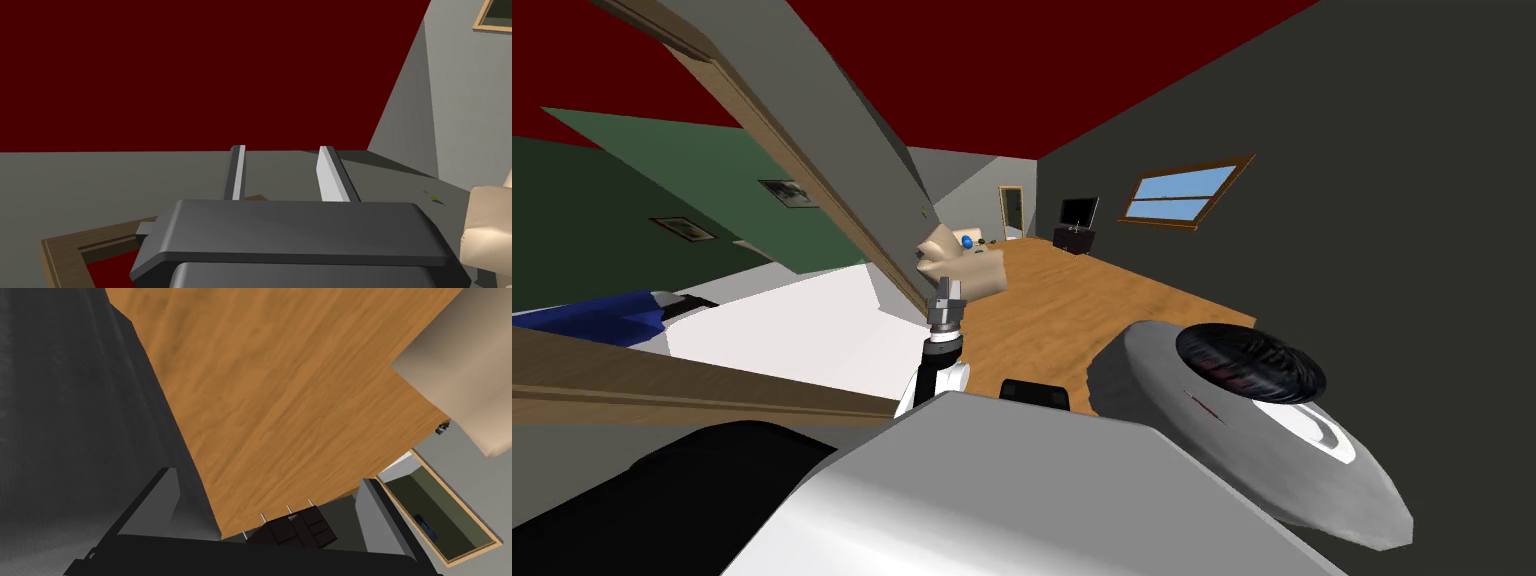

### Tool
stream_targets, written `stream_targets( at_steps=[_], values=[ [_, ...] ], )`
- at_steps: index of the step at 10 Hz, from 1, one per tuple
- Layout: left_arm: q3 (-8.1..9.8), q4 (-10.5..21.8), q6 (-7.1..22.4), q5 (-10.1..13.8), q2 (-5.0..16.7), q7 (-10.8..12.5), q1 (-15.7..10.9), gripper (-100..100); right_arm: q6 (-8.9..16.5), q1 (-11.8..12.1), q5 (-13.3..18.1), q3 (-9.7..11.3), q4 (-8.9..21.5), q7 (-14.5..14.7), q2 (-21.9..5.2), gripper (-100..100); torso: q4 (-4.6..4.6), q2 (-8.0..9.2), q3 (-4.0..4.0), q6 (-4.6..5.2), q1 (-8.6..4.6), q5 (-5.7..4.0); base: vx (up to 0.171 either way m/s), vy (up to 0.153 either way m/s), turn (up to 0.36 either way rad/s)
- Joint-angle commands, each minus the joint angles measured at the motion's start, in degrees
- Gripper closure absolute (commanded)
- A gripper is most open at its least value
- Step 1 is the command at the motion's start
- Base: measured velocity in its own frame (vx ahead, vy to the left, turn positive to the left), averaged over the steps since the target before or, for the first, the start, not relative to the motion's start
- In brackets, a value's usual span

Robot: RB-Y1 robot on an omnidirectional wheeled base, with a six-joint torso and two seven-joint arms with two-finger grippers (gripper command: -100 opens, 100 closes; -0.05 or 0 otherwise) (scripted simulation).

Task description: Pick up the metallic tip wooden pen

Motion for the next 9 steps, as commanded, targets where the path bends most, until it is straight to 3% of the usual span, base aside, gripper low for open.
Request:
stream_targets(
  at_steps=[1, 4, 9],
  values=[
    [0.00, 0.00, 0.00, 0.00, 0.00, 0.00, 0.00, 0, 0.05, 0.44, 1.28, 1.64, 2.86, 1.89, -2.64, -100, 0.00, 0.00, 0.00, 0.00, 0.00, 0.00, 0.038, -0.109, 0.386],
    [0.01, 0.00, 0.00, 0.00, 0.00, 0.00, 0.01, 0, 0.11, 0.80, 2.11, 2.66, 5.70, 3.15, -4.25, -100, -0.02, -0.10, -0.05, 0.00, -0.12, -0.04, 0.034, -0.086, 0.254],
    [0.01, 0.00, 0.00, 0.00, 0.01, 0.00, 0.01, 0, 0.16, 1.57, 5.30, 6.67, 13.24, 8.37, -9.25, -100, -0.04, -0.20, -0.12, 0.03, -0.14, -0.05, 0.050, -0.106, 0.283]
  ],
)
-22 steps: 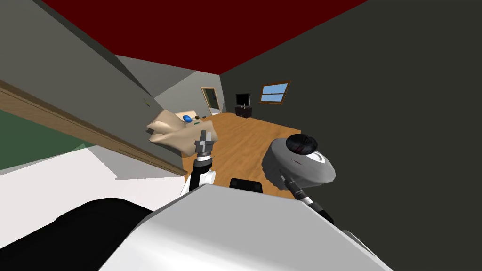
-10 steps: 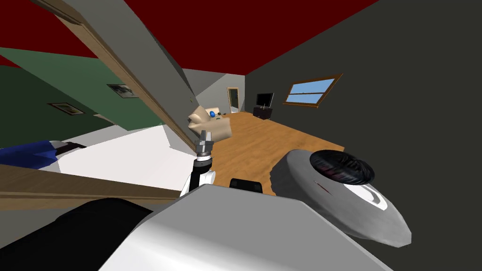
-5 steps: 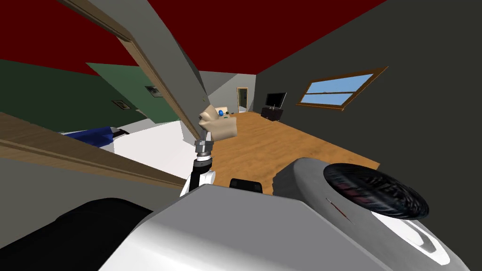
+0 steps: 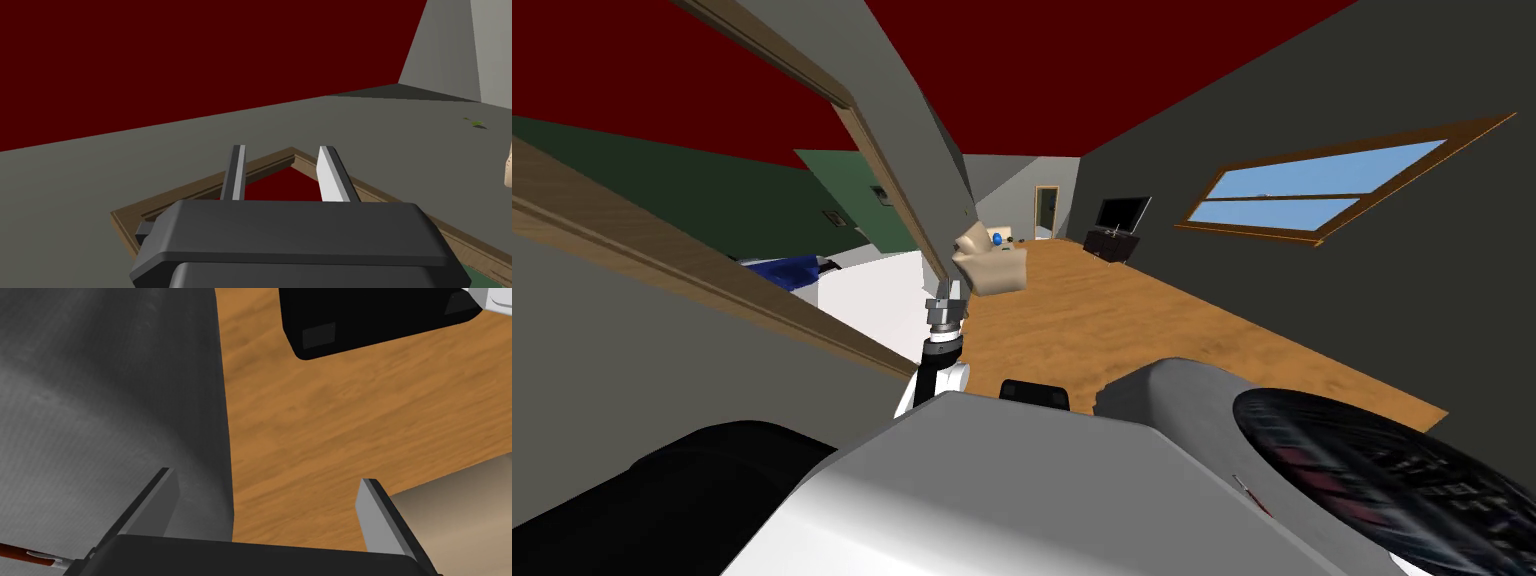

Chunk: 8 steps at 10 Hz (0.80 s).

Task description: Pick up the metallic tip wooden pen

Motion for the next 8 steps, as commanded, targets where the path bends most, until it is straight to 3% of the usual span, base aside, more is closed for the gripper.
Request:
stream_targets(
  at_steps=[1, 3, 4, 8],
  values=[
    [0.00, 0.00, 0.00, 0.00, 0.00, 0.00, 0.00, 0, -0.26, -0.25, 0.61, 0.78, 1.73, 1.09, -0.21, -100, 0.00, 0.00, 0.00, 0.00, 0.00, 0.00, 0.053, -0.110, 0.173],
    [0.00, 0.00, 0.00, 0.00, 0.00, 0.00, 0.00, 0, -0.39, -0.18, 2.08, 2.77, 4.88, 3.72, -1.73, -100, 0.00, 0.02, 0.01, 0.04, -0.07, -0.02, 0.060, -0.157, 0.267],
    [0.01, 0.00, 0.00, 0.00, 0.01, 0.00, 0.00, 0, -0.39, -0.18, 2.08, 2.77, 4.88, 3.72, -1.73, -100, -0.01, -0.03, -0.02, 0.01, -0.20, -0.05, 0.044, -0.108, 0.135],
    [0.01, 0.00, 0.00, 0.00, 0.00, 0.00, 0.01, 0, -0.93, -0.66, 4.59, 6.70, 9.50, 8.57, -2.61, -100, -0.02, -0.08, -0.05, 0.04, -0.04, -0.02, 0.058, -0.118, 0.219]
  ],
)
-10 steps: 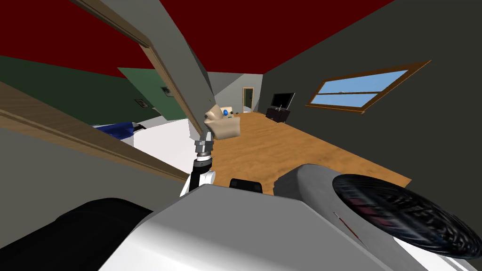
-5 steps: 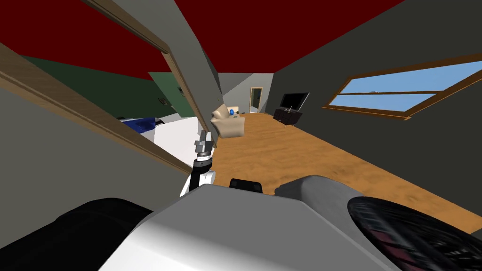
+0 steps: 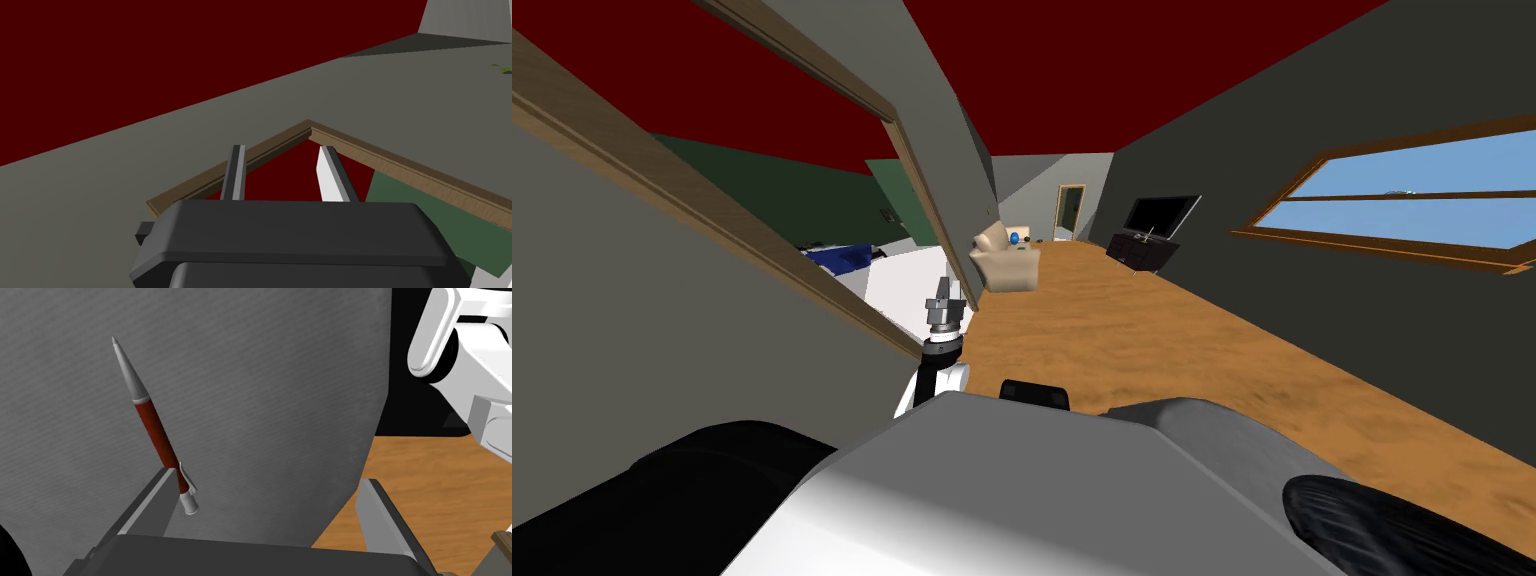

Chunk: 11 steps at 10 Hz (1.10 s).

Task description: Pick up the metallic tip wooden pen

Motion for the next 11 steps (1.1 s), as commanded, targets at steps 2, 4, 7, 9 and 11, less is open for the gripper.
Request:
stream_targets(
  at_steps=[2, 4, 7, 9, 11],
  values=[
    [0.00, 0.00, 0.00, 0.00, 0.00, 0.00, 0.00, 0, -0.52, 0.07, 1.23, 1.86, 1.90, 3.10, 0.54, -100, 0.00, 0.00, 0.00, 0.03, 0.04, 0.00, 0.046, -0.140, 0.131],
    [0.00, 0.00, 0.00, 0.00, 0.00, 0.00, 0.00, 0, -0.93, -0.33, 1.47, 2.37, 2.65, 3.41, 0.74, -100, 0.03, 0.11, 0.06, 0.03, 0.15, 0.03, 0.028, -0.086, 0.080],
    [-0.01, 0.00, 0.00, 0.00, -0.01, 0.00, 0.00, 0, 0.26, -2.77, 2.16, 3.65, 4.63, 4.00, 3.81, -100, 0.06, 0.29, 0.16, 0.06, 0.59, 0.12, -0.016, -0.017, 0.037],
    [-0.01, 0.00, 0.00, 0.00, -0.01, 0.00, 0.00, 0, 0.42, -2.79, 2.17, 3.66, 4.53, 4.02, 3.97, -100, 0.09, 0.38, 0.22, 0.07, 0.57, 0.12, -0.026, -0.017, 0.030],
    [-0.01, 0.00, 0.00, 0.00, -0.02, 0.00, 0.00, 0, 0.49, -2.89, 2.20, 3.71, 4.64, 4.06, 4.08, 100, 0.06, 0.28, 0.16, 0.07, 0.65, 0.15, 0.000, 0.000, 0.000]
  ],
)
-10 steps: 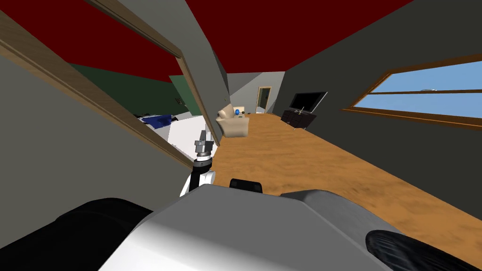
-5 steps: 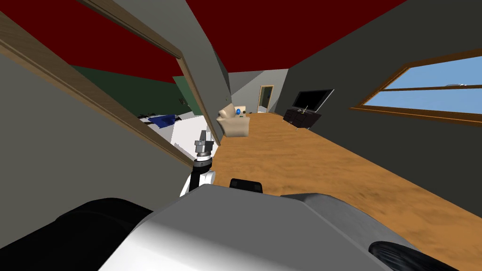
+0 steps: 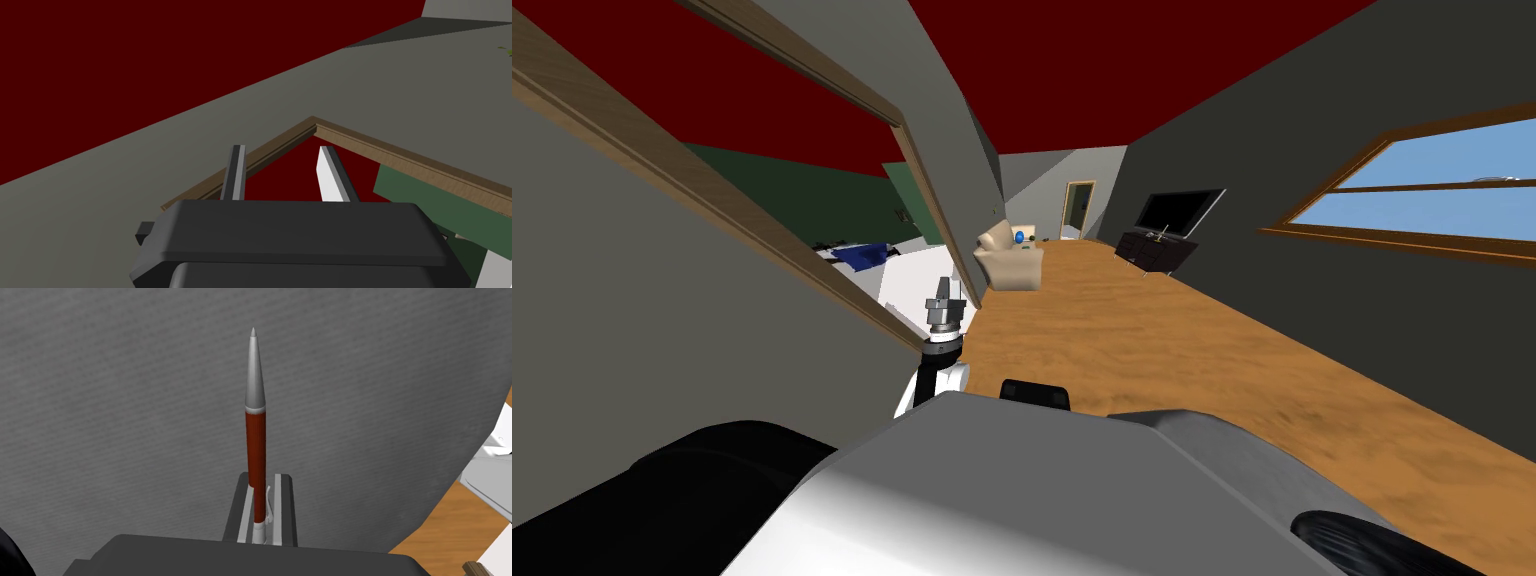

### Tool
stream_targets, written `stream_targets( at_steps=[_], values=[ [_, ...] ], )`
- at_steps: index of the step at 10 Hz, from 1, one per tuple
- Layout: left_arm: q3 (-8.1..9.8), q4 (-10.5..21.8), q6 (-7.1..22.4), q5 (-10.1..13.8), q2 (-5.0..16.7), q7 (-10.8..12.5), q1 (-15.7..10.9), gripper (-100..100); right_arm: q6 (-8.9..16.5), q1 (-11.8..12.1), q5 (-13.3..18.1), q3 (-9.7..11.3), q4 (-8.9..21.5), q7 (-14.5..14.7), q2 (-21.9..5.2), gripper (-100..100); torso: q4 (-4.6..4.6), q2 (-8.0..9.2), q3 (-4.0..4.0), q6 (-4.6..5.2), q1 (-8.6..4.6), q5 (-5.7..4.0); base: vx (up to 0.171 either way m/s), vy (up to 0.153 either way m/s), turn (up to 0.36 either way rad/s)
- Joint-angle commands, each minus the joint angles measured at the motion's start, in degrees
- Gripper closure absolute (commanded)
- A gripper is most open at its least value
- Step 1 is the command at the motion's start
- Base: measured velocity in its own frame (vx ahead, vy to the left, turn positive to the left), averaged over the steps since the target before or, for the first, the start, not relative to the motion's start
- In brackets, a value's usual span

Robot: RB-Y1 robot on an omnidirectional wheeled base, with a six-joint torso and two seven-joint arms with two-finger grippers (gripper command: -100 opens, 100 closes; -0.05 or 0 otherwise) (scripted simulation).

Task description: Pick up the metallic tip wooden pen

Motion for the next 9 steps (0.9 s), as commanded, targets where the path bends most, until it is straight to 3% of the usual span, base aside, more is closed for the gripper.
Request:
stream_targets(
  at_steps=[1, 3, 4, 5, 7, 8, 9],
  values=[
    [0.00, 0.00, 0.00, 0.00, 0.00, 0.00, 0.00, 0, 0.00, 0.00, 0.00, 0.00, 0.00, 0.00, 0.00, 100, 0.00, 0.00, 0.00, 0.00, 0.00, 0.00, -0.001, -0.001, -0.015],
    [0.00, 0.00, 0.00, 0.00, 0.00, 0.00, 0.00, 0, 0.10, 0.07, -0.02, 0.02, 0.08, -0.10, -0.01, 100, 0.05, 0.04, 0.05, -0.06, -0.03, -0.04, 0.000, 0.000, 0.000],
    [0.00, 0.00, 0.00, 0.00, 0.00, 0.00, 0.00, 0, 0.08, 0.06, -0.01, 0.02, 0.06, -0.07, -0.02, 0, 0.04, 0.04, 0.04, -0.05, -0.02, -0.03, 0.000, 0.000, 0.000],
    [0.00, 0.00, 0.00, 0.00, 0.00, 0.00, 0.00, 0, -0.79, 1.11, -0.23, -0.57, -0.88, -0.11, -1.65, 100, 0.04, 0.03, 0.04, -0.05, -0.02, -0.03, 0.020, 0.016, -0.042],
    [0.00, 0.00, 0.00, 0.00, 0.00, 0.00, 0.00, 0, -1.48, 2.48, -0.60, -1.25, -1.98, -0.35, -3.41, 100, 0.00, -0.08, -0.04, 0.00, 0.11, 0.01, 0.035, 0.027, -0.052],
    [0.00, 0.00, 0.00, 0.00, 0.00, 0.00, 0.00, 0, -1.20, 1.87, -0.40, -0.91, -1.50, -0.17, -2.72, 100, -0.01, -0.12, -0.06, -0.01, 0.11, 0.02, 0.014, 0.010, -0.004],
    [0.00, 0.00, 0.00, 0.00, 0.00, 0.00, 0.00, 0, -1.28, 1.88, -0.41, -0.93, -1.57, -0.25, -2.85, 0, -0.01, -0.08, -0.04, 0.00, 0.06, 0.00, 0.000, 0.000, 0.000]
  ],
)
